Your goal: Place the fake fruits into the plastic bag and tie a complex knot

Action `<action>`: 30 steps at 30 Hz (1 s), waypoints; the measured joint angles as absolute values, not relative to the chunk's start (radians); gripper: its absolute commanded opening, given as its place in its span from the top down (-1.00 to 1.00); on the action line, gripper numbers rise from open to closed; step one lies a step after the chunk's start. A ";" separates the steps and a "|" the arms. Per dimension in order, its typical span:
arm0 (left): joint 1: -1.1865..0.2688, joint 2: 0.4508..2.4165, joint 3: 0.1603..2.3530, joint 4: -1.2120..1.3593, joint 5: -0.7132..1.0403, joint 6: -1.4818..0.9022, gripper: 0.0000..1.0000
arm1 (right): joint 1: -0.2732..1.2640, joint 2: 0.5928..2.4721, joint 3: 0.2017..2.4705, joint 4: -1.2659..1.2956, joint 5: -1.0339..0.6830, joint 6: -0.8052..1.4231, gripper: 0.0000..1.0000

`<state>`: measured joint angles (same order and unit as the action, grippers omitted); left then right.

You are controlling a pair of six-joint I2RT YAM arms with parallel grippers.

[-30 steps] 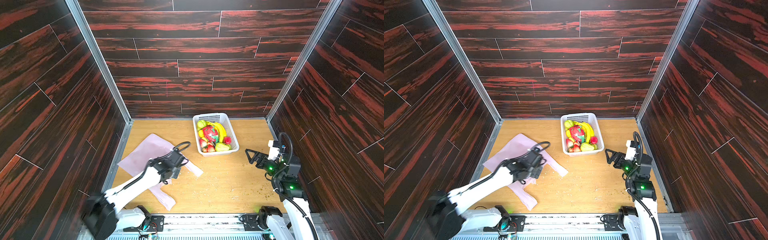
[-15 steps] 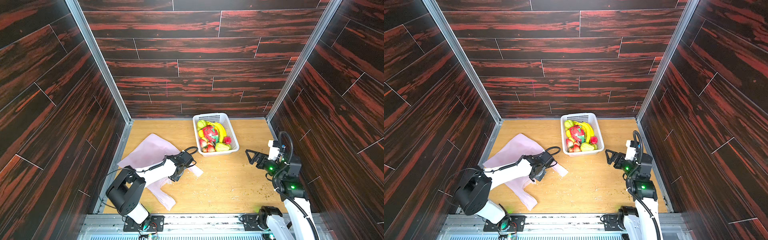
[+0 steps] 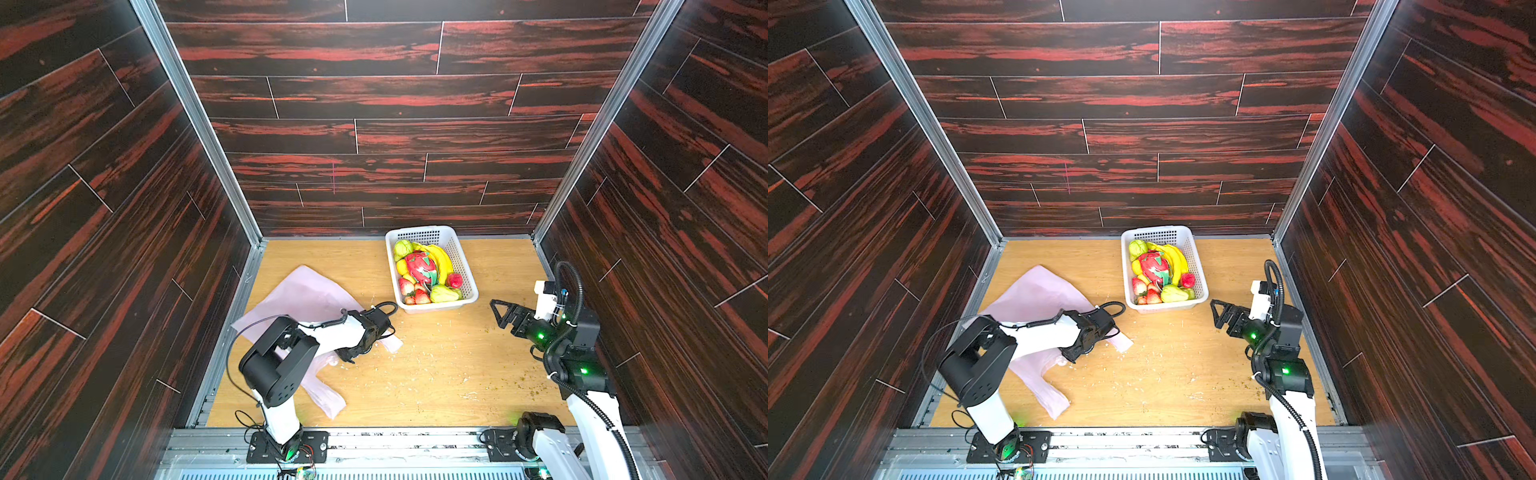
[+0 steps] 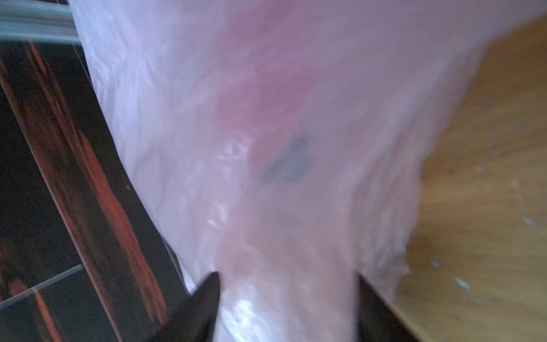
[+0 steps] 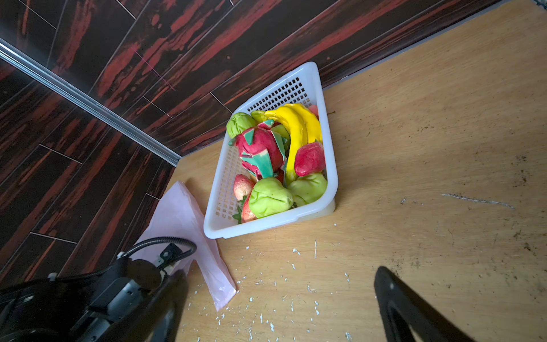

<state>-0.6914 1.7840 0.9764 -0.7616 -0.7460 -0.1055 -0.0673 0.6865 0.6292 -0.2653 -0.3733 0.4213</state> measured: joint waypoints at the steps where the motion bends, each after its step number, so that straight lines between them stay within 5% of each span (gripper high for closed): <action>1: -0.691 1.784 0.977 -0.764 -0.749 -0.100 0.16 | -0.067 0.686 0.629 -0.265 -0.373 0.421 -0.98; 6: -0.691 1.764 0.984 -0.773 -0.752 -0.090 0.98 | -0.067 0.690 0.629 -0.265 -0.375 0.421 -0.97; 22: -0.539 1.346 1.284 -0.904 -0.498 -0.236 1.00 | -0.016 0.657 0.532 -0.117 -0.515 0.470 -0.91; 30: -0.453 1.306 1.447 -0.950 -0.175 -0.340 1.00 | 0.318 0.654 0.303 0.223 -0.436 0.588 -0.91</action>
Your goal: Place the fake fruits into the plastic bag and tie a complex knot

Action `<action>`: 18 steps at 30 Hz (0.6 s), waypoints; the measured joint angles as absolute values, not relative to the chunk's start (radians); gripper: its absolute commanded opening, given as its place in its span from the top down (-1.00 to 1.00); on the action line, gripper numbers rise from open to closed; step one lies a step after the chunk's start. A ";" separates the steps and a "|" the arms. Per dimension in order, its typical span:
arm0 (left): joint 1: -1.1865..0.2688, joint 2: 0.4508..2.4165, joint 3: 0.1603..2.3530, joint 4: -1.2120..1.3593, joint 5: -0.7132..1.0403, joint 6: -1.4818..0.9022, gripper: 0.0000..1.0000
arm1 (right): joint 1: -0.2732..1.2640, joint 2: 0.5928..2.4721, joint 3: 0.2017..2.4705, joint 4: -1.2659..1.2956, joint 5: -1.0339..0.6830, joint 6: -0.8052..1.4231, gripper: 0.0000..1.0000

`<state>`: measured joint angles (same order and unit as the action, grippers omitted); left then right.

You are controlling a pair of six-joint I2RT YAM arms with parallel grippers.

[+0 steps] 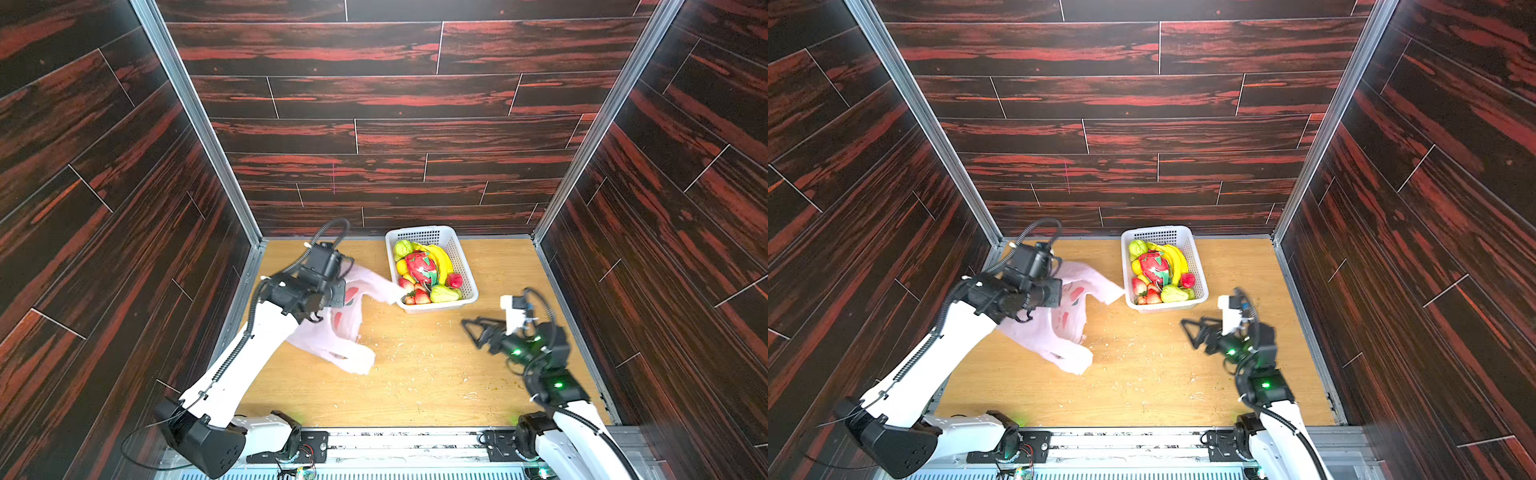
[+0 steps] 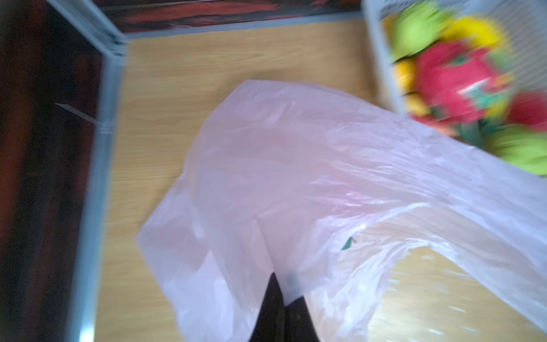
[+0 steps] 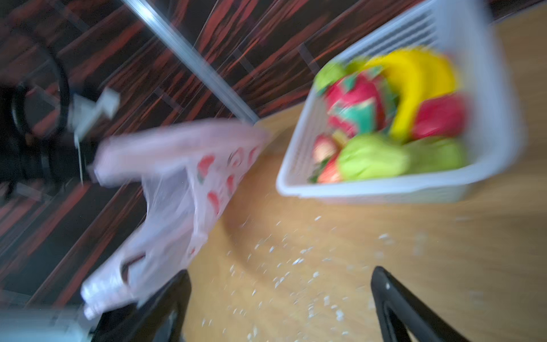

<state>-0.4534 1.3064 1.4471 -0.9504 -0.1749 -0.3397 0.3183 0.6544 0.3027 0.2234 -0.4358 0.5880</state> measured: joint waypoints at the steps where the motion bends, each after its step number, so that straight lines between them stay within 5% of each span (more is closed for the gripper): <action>1: -0.449 1.306 1.455 -0.950 -0.141 -0.351 1.00 | 0.384 0.680 0.288 0.267 -0.408 0.594 -0.91; 8: -0.441 1.309 1.455 -0.929 0.090 -0.439 1.00 | 0.782 1.063 0.285 0.712 -0.170 0.642 -0.91; 18: -0.433 1.308 1.375 -0.850 0.243 -0.498 1.00 | 0.917 1.421 0.466 1.068 -0.032 0.722 -0.96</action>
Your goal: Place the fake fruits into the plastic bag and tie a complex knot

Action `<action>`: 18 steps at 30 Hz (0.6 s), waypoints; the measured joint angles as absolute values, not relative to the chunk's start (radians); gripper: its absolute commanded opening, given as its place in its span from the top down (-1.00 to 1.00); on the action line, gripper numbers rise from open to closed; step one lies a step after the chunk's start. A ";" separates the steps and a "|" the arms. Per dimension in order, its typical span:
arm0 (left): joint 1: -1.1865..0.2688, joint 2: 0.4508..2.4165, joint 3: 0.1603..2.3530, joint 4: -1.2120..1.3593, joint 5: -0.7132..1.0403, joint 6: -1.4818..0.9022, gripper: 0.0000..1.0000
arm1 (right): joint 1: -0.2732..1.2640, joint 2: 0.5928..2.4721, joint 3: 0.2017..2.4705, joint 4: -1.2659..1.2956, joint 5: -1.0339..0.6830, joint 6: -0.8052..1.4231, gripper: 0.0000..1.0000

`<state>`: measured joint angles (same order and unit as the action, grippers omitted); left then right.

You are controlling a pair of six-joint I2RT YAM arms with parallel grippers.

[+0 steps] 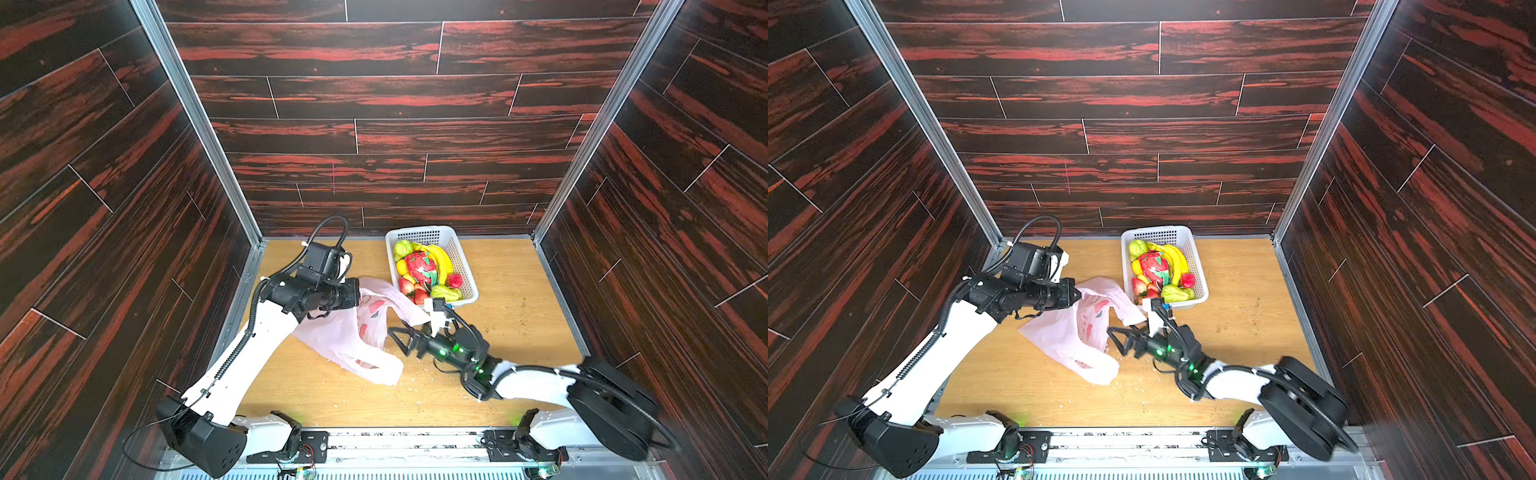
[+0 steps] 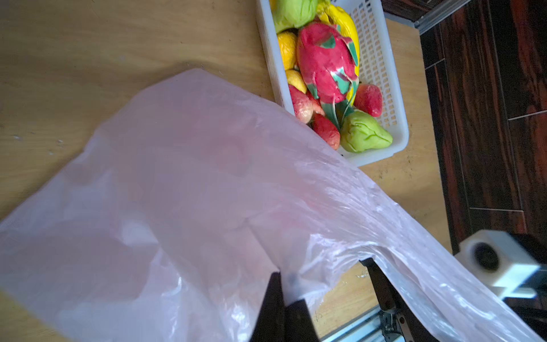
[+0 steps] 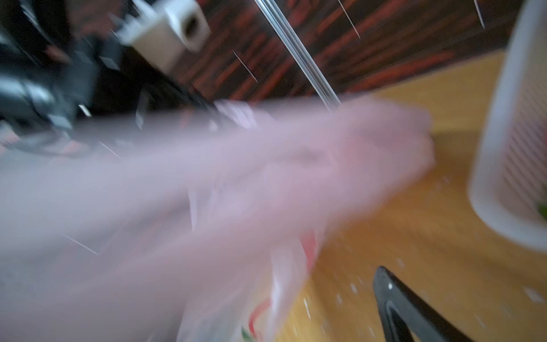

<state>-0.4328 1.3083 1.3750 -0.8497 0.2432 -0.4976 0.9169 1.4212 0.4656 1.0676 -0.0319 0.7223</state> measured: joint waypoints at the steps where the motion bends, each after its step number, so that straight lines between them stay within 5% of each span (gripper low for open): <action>1: -0.433 1.308 1.368 -0.843 0.253 -0.501 1.00 | 0.920 1.435 0.484 1.076 -0.023 0.725 -0.96; 7: -0.432 1.307 1.334 -0.809 0.298 -0.521 1.00 | 0.941 1.528 0.580 1.079 0.044 0.743 -0.94; 13: -0.432 1.280 1.326 -0.806 0.299 -0.521 1.00 | 0.942 1.563 0.642 0.986 0.147 0.746 -0.72; 16: -0.432 1.259 1.326 -0.802 0.303 -0.522 1.00 | 0.942 1.570 0.659 0.955 0.202 0.746 -0.53; 18: -0.432 1.243 1.326 -0.799 0.308 -0.524 1.00 | 0.942 1.579 0.662 0.948 0.228 0.739 -0.22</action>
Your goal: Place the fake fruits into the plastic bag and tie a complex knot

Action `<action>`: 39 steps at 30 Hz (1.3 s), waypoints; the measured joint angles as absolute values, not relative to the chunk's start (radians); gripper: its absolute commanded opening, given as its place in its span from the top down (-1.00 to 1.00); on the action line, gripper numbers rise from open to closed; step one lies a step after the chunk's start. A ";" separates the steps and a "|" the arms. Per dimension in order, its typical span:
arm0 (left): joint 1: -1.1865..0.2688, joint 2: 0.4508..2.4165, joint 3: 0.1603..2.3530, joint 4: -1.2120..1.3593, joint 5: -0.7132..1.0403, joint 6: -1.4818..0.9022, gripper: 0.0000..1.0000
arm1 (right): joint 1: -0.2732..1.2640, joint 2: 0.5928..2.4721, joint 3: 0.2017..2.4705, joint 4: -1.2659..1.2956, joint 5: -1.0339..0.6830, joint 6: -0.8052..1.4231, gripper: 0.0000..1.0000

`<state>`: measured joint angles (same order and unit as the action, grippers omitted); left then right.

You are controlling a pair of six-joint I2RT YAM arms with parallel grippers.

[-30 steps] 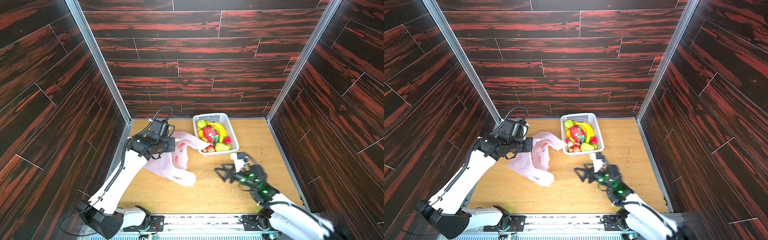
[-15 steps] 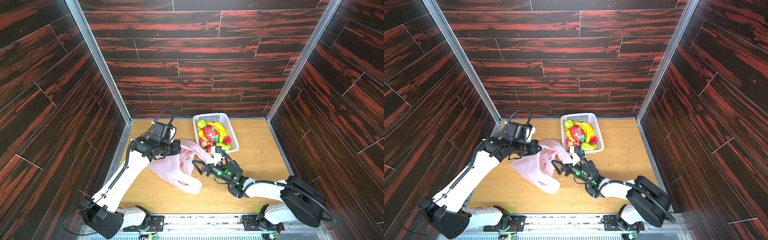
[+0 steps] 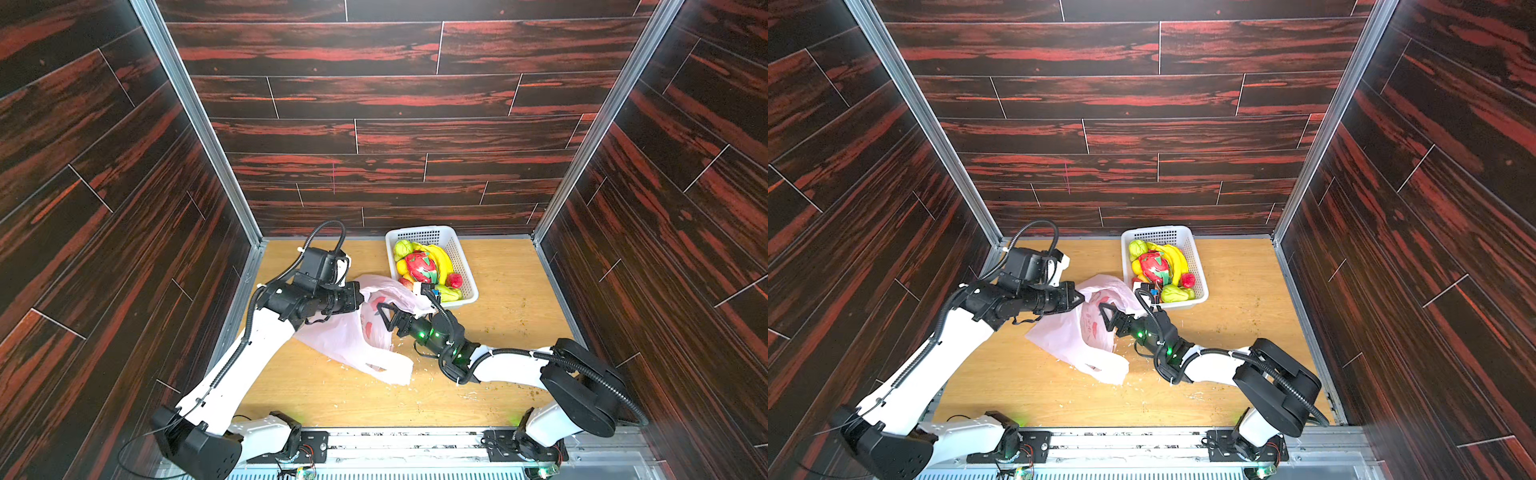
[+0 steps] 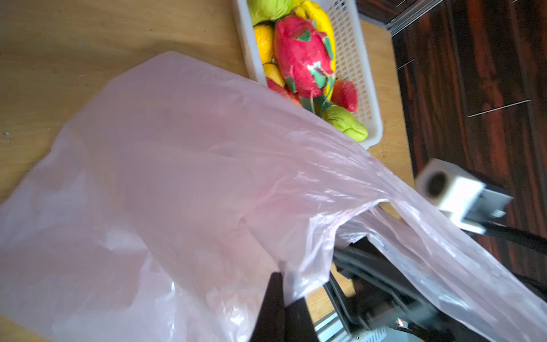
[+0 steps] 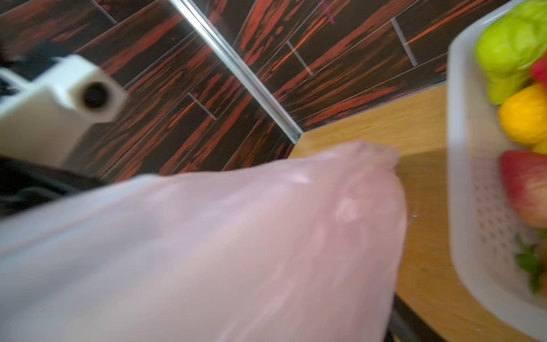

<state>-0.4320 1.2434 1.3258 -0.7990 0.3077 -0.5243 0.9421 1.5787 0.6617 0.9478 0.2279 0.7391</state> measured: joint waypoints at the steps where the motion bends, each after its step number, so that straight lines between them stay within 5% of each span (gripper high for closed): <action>1: -0.432 1.237 1.326 -0.799 0.309 -0.524 1.00 | 0.940 1.585 0.665 0.943 0.235 0.738 -0.04; 9: -0.407 1.215 1.343 -0.849 0.250 -0.493 1.00 | 0.934 1.568 0.662 0.843 0.276 0.689 1.00; 20: -0.254 1.227 1.425 -0.937 0.215 -0.415 0.98 | 0.873 1.304 0.640 0.379 0.260 0.646 1.00; 33: -0.254 1.221 1.356 -0.776 0.487 -0.511 -0.44 | 0.873 1.338 0.849 0.195 0.111 0.741 1.00; 39: -0.254 1.121 1.346 -0.702 0.515 -0.608 -0.62 | 0.878 1.362 0.877 0.193 0.082 0.772 1.00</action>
